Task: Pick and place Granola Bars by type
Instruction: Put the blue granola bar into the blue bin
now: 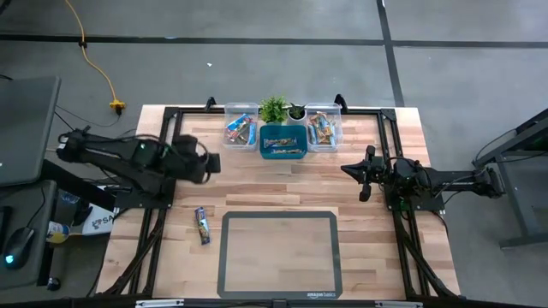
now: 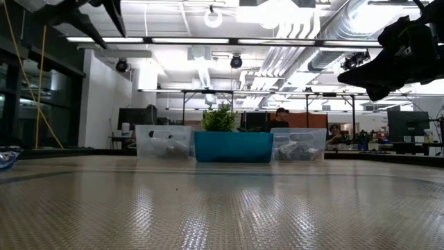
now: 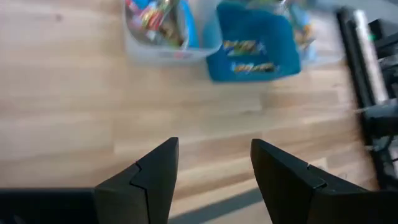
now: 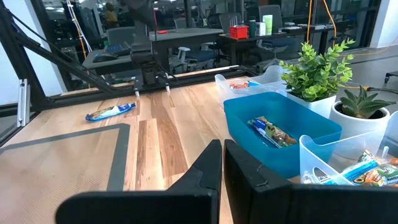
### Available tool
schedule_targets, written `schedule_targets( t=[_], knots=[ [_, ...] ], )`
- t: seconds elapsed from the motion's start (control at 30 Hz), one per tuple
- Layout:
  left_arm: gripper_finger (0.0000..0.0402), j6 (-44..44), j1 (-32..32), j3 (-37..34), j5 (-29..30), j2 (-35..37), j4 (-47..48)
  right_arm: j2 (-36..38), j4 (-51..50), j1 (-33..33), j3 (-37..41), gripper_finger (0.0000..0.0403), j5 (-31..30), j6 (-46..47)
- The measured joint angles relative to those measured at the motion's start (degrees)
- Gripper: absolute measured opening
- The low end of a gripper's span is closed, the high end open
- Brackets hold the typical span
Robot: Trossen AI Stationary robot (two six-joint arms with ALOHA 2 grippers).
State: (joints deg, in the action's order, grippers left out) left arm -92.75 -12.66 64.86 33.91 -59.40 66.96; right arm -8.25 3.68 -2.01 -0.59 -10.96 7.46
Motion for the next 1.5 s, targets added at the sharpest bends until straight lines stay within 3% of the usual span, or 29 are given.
schedule_targets(
  t=[0.3, 0.67, 0.83, 1.27, 1.5],
  knots=[
    [0.0198, -18.31, -11.34, 0.00, -0.24, -8.07, 4.14, 0.00, 0.00, 0.01, 0.01, 0.0000, 0.00, 0.00],
    [0.0198, -37.99, -21.42, 0.00, -8.18, -19.67, 3.55, 0.00, 0.00, 0.01, -0.01, 0.0000, 0.00, -0.01],
    [0.0198, -39.04, -22.47, 0.00, -15.71, -23.97, 0.97, 0.00, 0.00, 0.01, 0.01, 0.0000, 0.00, -0.02],
    [0.0198, -39.93, -23.03, 0.00, -23.75, -30.56, 1.98, 0.00, 0.00, 0.00, 0.01, 0.0000, 0.00, -0.01],
    [0.0198, -40.16, -22.98, 0.00, -25.98, -31.50, 8.42, 0.00, 0.02, 0.01, -0.01, 0.0000, 0.00, -0.01]
  ],
)
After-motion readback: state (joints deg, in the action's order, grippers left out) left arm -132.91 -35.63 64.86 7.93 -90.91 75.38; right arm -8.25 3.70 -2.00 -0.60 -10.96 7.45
